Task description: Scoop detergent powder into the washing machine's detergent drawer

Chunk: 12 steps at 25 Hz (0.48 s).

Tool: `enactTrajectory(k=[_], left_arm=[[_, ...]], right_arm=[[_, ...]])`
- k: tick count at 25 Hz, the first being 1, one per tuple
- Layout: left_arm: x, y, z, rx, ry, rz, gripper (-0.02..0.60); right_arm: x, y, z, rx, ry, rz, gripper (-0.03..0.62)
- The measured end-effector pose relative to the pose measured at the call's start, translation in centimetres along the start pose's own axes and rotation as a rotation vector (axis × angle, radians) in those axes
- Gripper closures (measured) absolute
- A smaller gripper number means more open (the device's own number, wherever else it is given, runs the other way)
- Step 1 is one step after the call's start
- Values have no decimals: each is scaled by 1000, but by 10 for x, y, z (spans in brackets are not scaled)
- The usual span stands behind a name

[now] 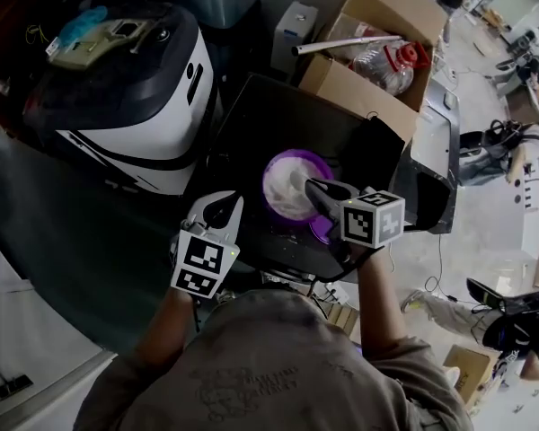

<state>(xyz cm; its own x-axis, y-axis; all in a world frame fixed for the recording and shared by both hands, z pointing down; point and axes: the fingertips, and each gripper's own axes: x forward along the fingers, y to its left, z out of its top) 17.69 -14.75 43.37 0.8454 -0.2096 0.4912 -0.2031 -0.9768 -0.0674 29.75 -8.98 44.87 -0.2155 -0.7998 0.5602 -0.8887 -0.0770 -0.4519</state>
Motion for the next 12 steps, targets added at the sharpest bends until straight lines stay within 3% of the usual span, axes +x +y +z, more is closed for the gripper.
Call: enactTrajectory(k=[7, 12], left_arm=[[-6, -4, 10, 18, -27, -10, 581], [-13, -9, 16, 21, -53, -14, 581]], right_arm=[[-10, -9, 2, 292, -156, 68, 558], [-15, -11, -1, 390, -246, 105, 558]])
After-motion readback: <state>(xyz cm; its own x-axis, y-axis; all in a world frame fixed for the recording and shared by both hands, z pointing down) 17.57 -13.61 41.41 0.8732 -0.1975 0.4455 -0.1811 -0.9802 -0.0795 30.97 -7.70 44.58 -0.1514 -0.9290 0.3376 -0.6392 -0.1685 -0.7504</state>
